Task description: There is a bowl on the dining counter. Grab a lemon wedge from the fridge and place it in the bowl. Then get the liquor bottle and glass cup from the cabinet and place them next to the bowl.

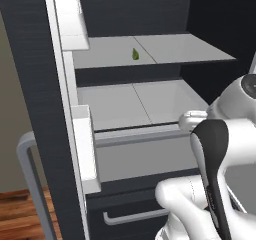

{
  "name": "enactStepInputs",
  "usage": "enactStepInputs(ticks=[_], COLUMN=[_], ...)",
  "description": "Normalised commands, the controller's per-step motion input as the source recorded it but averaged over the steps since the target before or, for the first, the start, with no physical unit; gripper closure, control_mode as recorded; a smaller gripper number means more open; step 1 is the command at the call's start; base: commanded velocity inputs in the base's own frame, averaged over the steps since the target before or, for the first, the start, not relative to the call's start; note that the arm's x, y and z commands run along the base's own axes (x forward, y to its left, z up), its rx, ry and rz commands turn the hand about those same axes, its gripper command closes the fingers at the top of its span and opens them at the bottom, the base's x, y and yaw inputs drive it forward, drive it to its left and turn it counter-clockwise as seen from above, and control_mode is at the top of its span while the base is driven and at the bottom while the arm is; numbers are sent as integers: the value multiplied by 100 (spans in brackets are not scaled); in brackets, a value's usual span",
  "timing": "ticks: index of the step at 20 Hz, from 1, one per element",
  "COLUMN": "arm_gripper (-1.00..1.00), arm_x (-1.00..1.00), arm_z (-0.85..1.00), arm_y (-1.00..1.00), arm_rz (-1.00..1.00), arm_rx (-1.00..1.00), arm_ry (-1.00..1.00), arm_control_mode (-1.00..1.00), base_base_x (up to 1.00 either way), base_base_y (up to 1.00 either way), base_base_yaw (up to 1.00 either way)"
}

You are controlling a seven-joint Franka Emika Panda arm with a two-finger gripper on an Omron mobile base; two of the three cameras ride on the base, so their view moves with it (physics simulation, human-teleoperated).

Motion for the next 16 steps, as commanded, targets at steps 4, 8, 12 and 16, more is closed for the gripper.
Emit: enactStepInputs(ticks=[4,8,12,16], arm_gripper=[-100,-100,-100,-100], arm_x=[47,62,51,28], arm_z=[25,50,54,53], arm_y=[16,20,31,45], arm_rz=[19,19,14,5], arm_rx=[0,0,0,0], arm_ry=[-14,-12,-10,-9], arm_control_mode=[-100,-100,-100,-100], base_base_x=[0,0,0,0], base_base_y=[0,0,0,0], base_base_yaw=[0,0,0,0])
